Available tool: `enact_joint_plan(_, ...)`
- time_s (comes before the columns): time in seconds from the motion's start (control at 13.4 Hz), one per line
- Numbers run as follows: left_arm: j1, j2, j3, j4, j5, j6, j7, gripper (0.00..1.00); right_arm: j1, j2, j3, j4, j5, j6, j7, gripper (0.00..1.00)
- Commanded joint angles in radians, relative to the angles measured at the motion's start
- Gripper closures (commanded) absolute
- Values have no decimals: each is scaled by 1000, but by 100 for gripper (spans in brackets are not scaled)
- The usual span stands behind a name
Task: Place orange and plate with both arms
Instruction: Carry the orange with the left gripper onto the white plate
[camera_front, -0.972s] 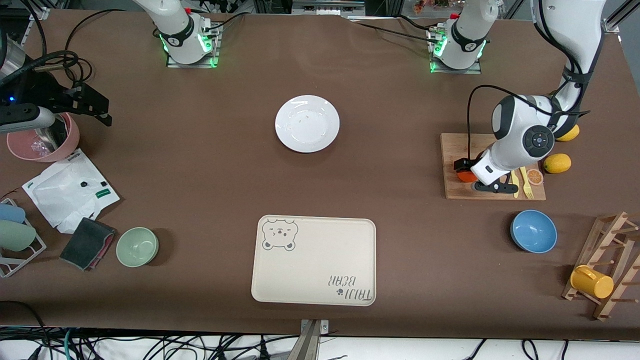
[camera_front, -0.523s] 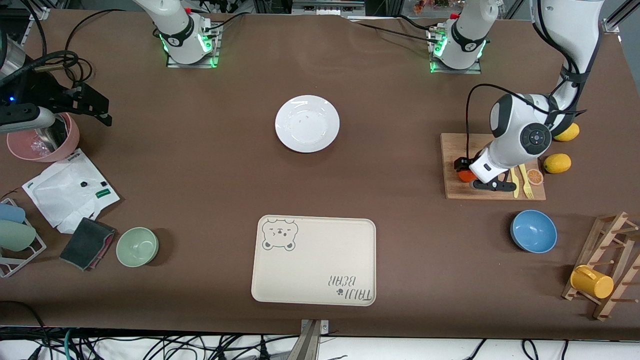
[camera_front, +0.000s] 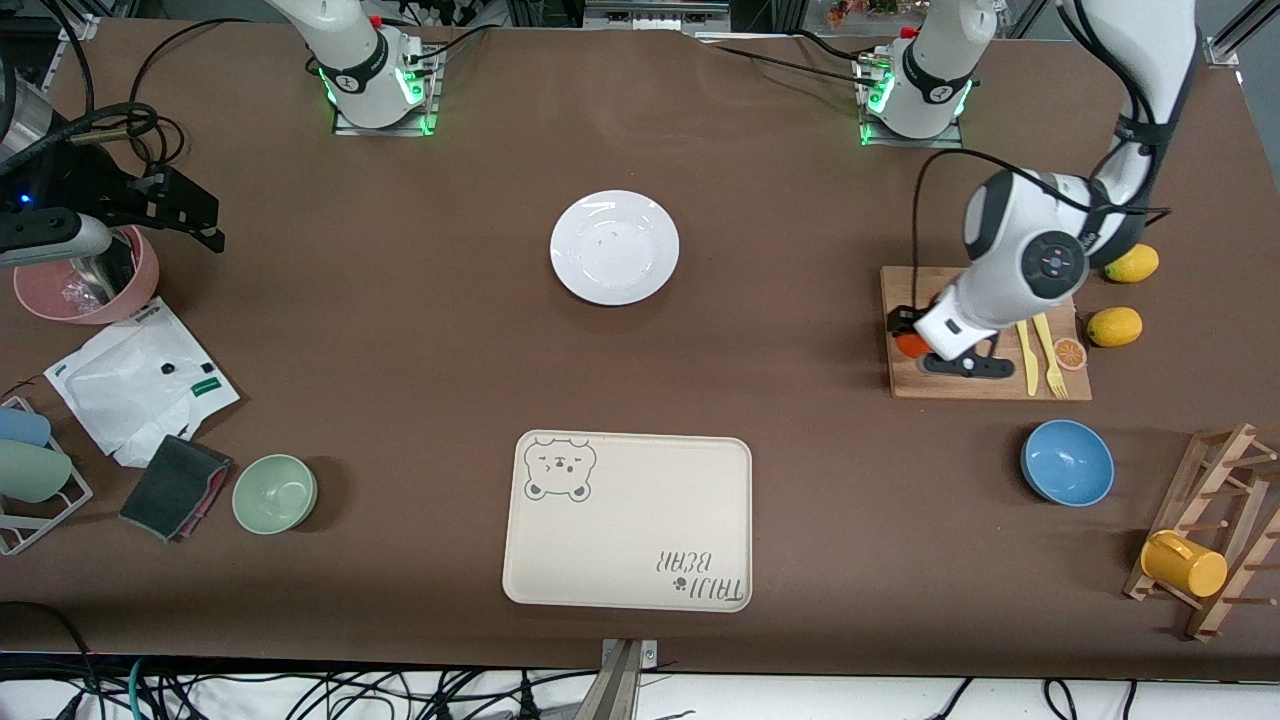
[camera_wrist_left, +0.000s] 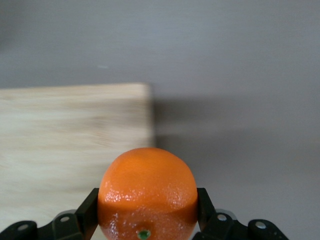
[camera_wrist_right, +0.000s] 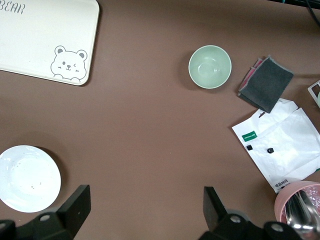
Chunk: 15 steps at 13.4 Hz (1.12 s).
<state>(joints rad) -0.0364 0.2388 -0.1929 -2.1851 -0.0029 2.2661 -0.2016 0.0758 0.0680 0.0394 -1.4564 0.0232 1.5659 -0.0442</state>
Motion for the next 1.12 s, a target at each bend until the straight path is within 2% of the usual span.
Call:
enact_joint_plan(0.0,-8,-16,-162,13,-55,-31,-236,83,-8,-14,2,-27,14,14,-14,0)
enact_joint_plan(0.07,-8,-10,-225,36,-89,-31,-333,83,-8,-2,2,-27,15,23,-14,0)
enact_joint_plan(0.3,-63,22,-396,83,-92,-30,-656,83,-10,33,2,-25,17,62,-16,0)
enact_joint_plan(0.52,-212,80,-408,160,-84,-22,-898,83,-19,88,0,-19,35,112,-71,0)
enact_joint_plan(0.75,-354,238,-402,280,-65,35,-1126,82,-39,160,2,-18,75,189,-118,0)
enact_joint_plan(0.9,-369,322,-401,300,12,120,-1168,82,-41,202,4,-18,83,201,-128,0)
enact_joint_plan(1.05,-385,388,-398,300,26,209,-1203,82,-39,228,4,-18,151,207,-129,0)
